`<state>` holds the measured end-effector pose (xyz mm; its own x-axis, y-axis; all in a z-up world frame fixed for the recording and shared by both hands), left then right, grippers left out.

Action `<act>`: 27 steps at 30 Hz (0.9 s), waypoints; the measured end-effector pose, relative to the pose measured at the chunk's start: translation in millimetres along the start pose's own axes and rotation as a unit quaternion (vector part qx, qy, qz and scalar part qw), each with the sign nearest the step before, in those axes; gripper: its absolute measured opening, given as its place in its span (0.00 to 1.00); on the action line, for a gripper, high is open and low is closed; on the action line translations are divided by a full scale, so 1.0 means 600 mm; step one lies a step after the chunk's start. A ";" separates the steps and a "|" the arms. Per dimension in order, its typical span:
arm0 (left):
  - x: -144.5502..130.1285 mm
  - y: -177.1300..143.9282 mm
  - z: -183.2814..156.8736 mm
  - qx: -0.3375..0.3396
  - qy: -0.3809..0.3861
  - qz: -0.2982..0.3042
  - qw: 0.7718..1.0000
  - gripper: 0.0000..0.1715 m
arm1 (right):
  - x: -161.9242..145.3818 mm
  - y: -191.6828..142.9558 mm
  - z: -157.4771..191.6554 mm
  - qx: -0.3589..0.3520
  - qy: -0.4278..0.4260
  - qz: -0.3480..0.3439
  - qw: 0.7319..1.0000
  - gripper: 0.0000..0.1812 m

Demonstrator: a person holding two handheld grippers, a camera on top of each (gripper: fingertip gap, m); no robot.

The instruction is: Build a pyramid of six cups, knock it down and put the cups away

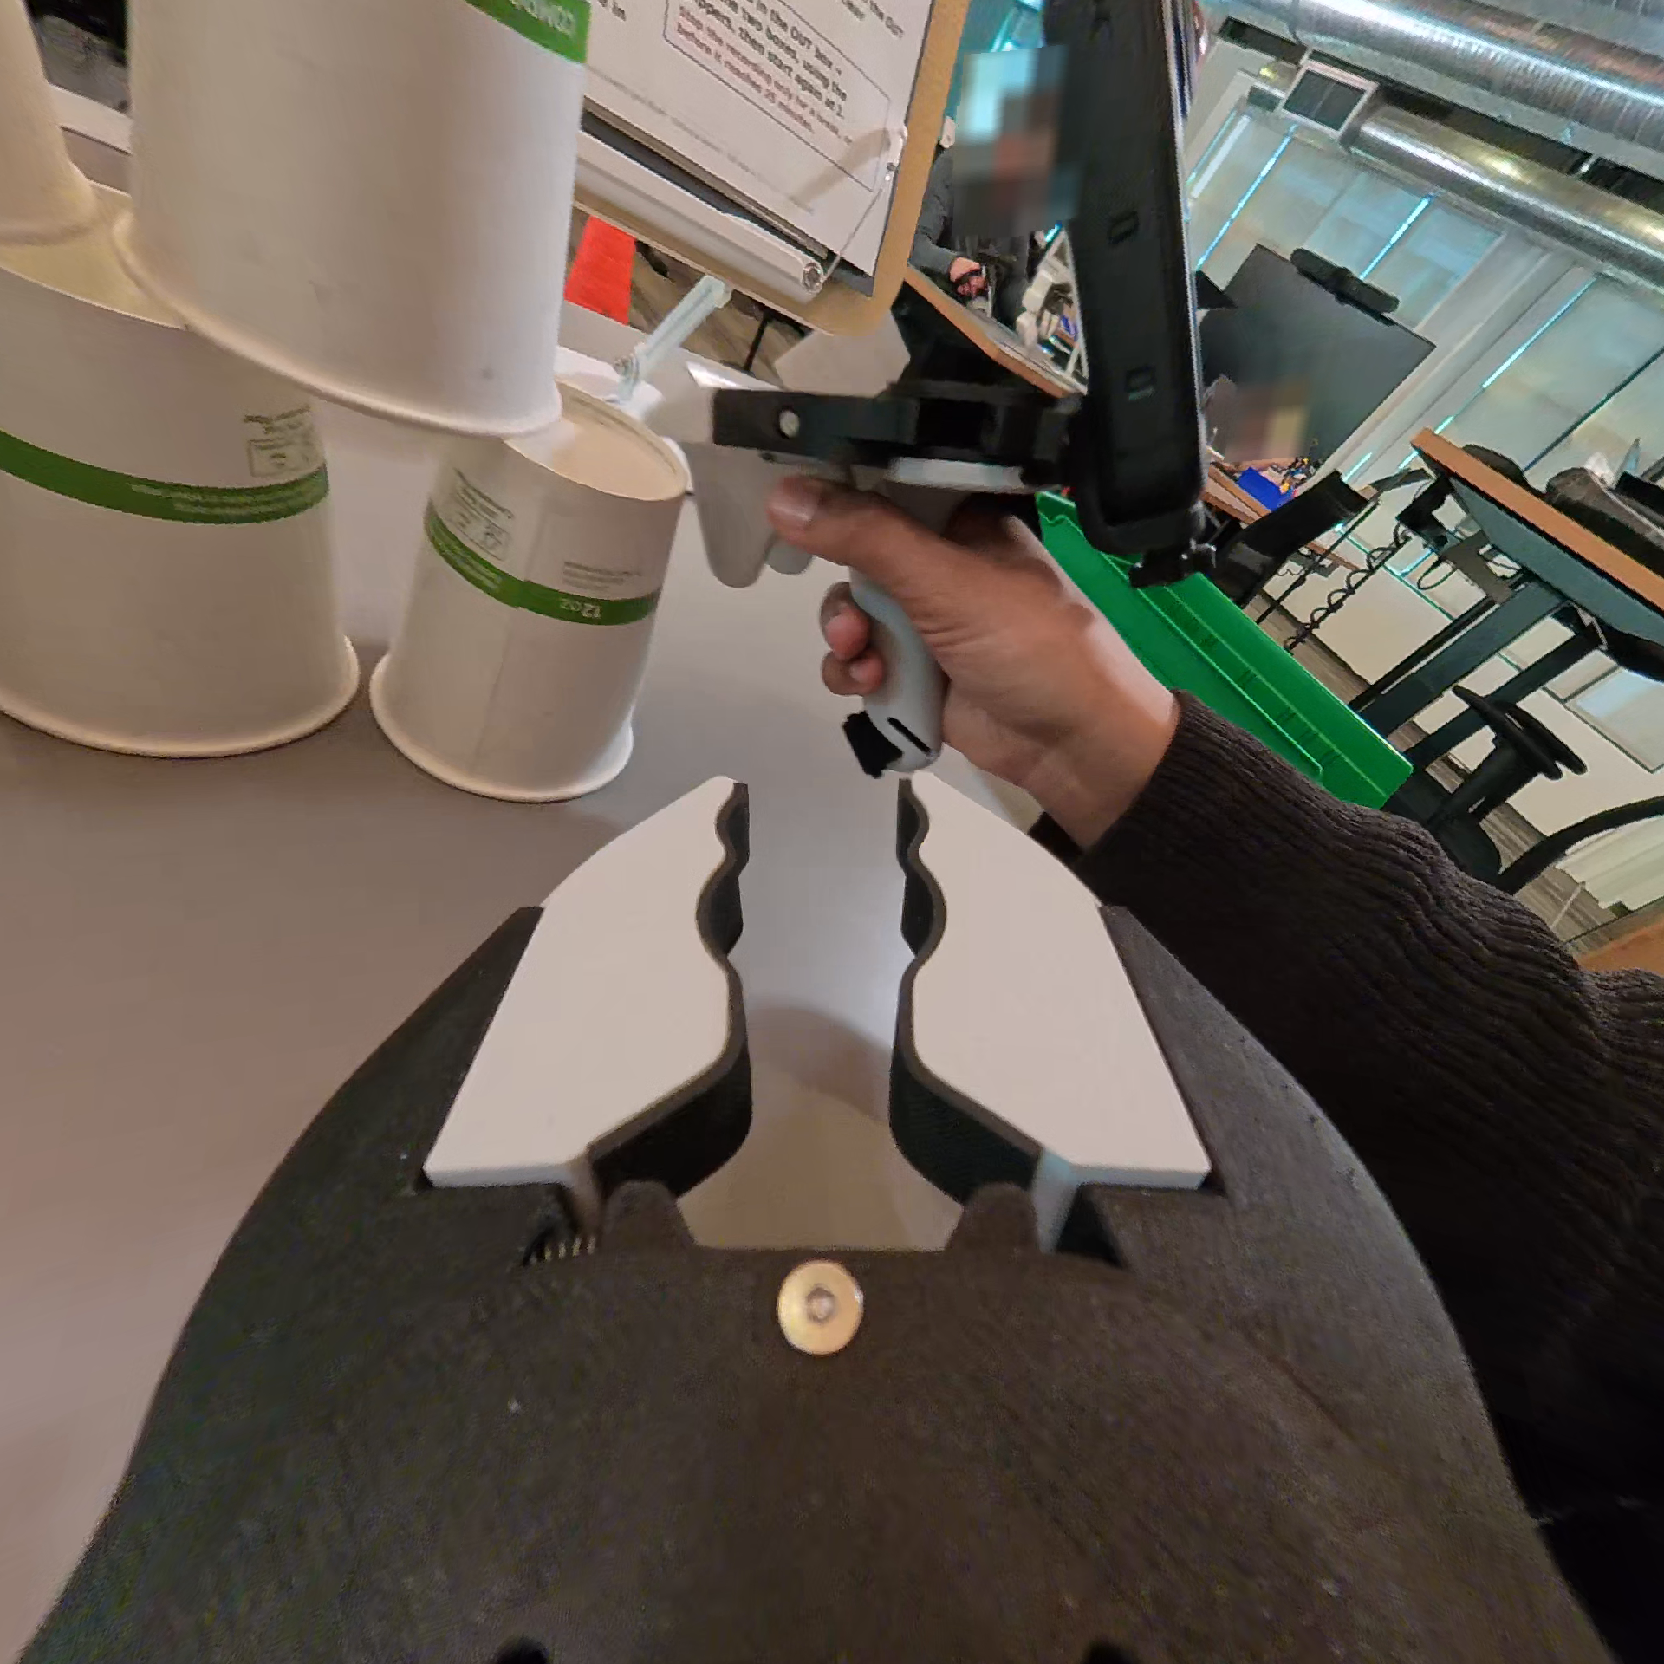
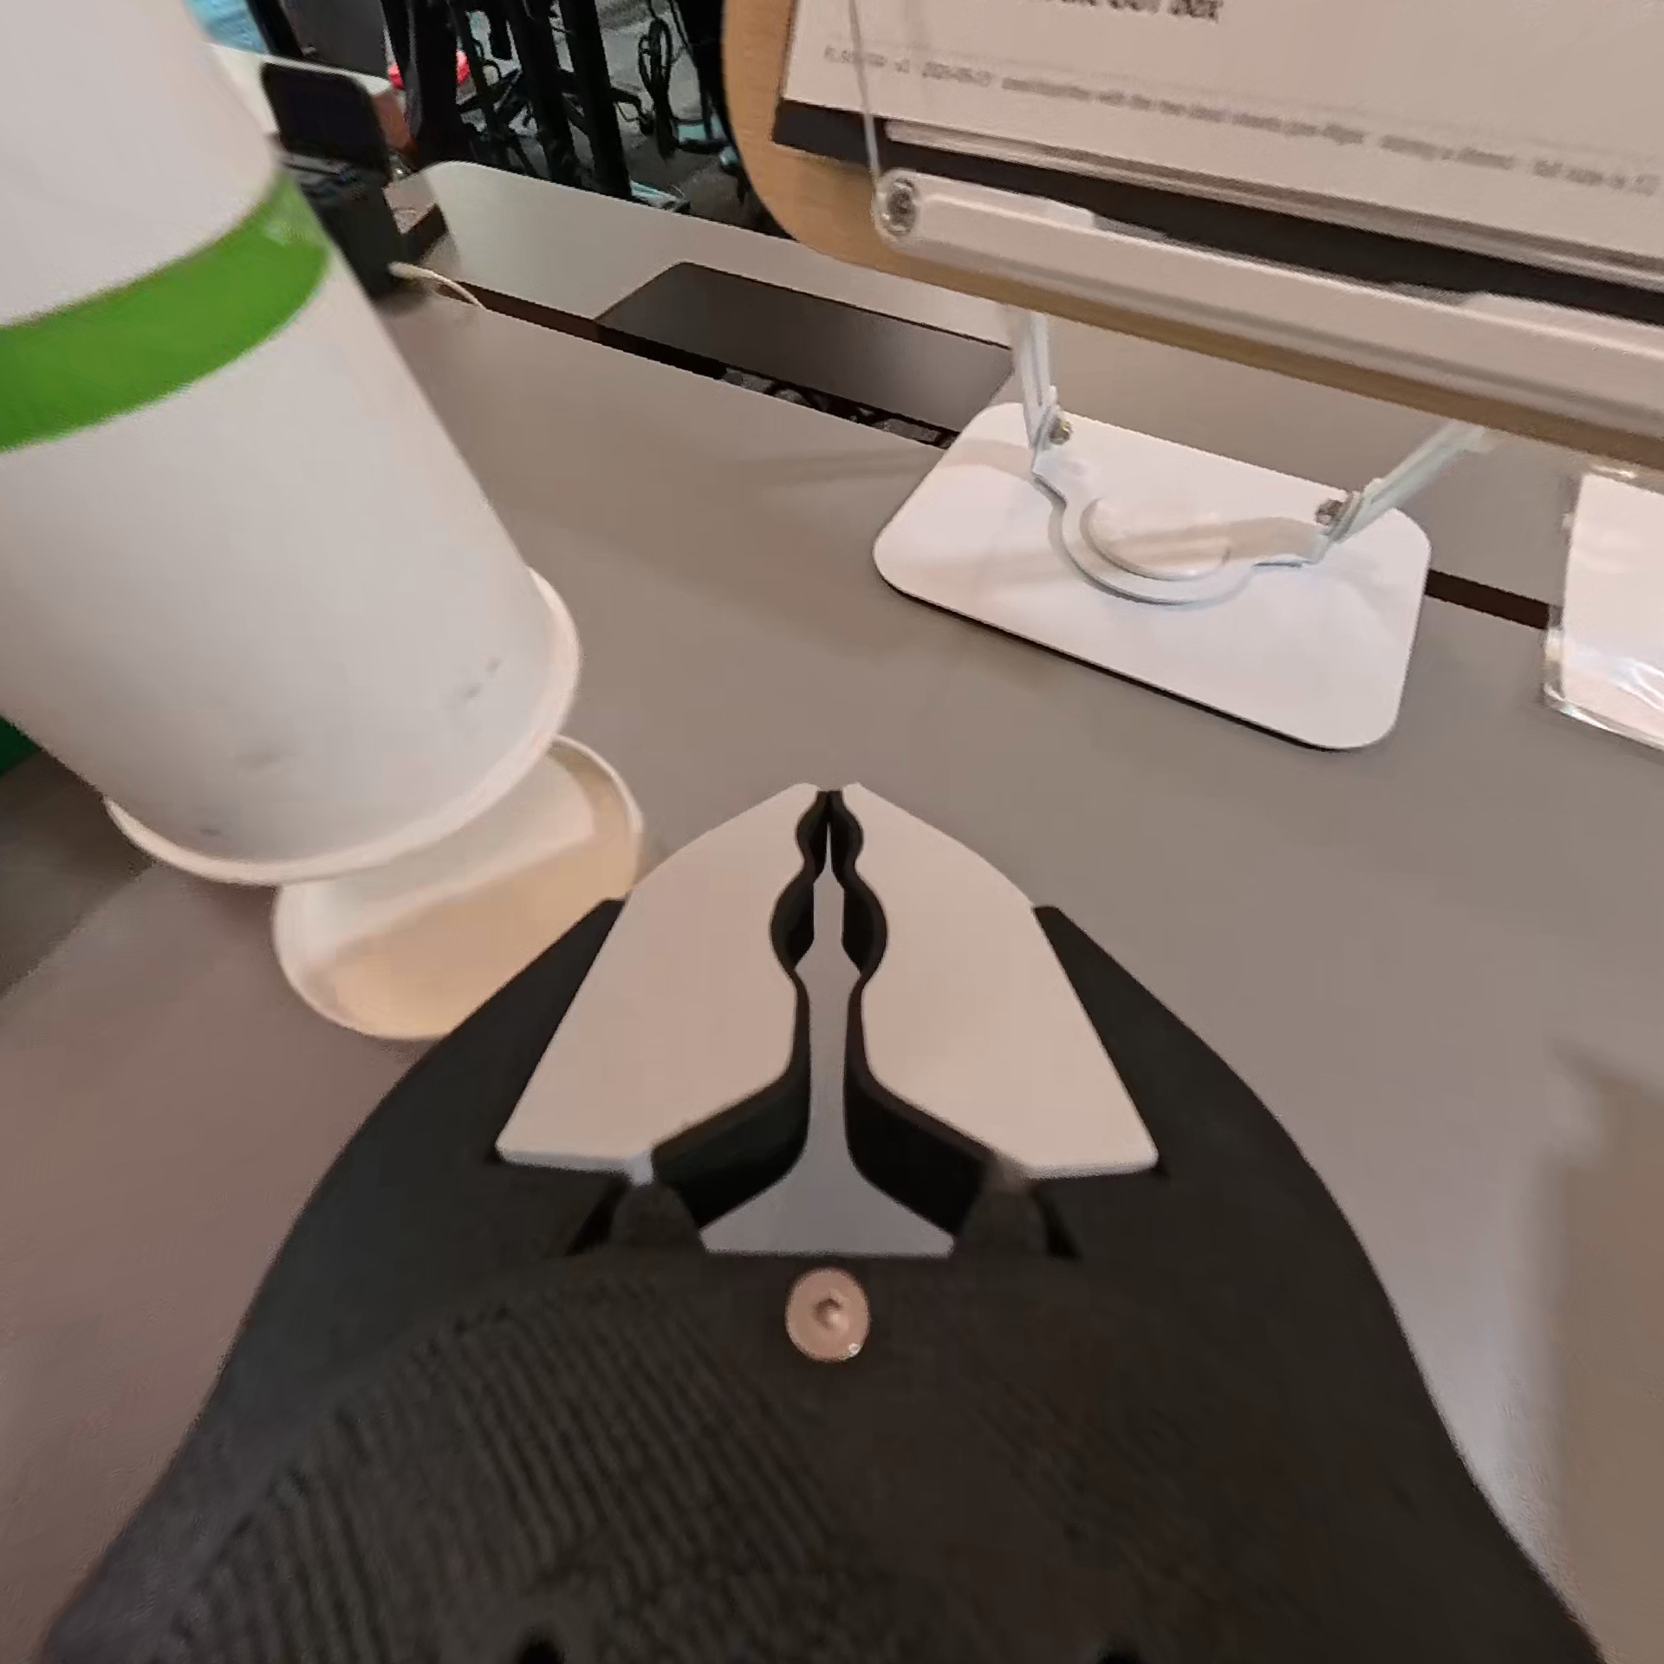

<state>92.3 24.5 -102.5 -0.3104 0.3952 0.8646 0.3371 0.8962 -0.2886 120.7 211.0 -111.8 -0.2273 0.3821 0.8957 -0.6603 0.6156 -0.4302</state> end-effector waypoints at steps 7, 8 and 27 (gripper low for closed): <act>0.034 0.007 0.061 0.061 0.008 -0.031 0.998 0.22 | -0.031 -0.044 -0.043 -0.003 0.016 -0.013 1.000 0.00; 0.044 0.007 0.079 0.082 0.010 -0.038 0.996 0.24 | -0.037 -0.052 -0.049 -0.004 0.018 -0.015 1.000 0.00; 0.240 0.020 0.355 0.317 0.134 -0.049 0.937 0.00 | -0.063 -0.090 -0.028 0.065 0.053 -0.031 0.996 0.09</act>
<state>-137.7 135.0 -69.2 -0.0484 0.3150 0.9478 -0.3045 0.8991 -0.3144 177.0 174.5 -124.1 -0.1118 0.4214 0.9000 -0.7587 0.5486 -0.3511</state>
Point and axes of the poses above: each gripper's, where its closed fingertips meet, y out along the fingers, x out of its top, z = x × y across the jaws, the point moved 1 cm from there along -y, back along the fingers, and after that the axes turned 14 degrees about x, right-handed, at the moved point
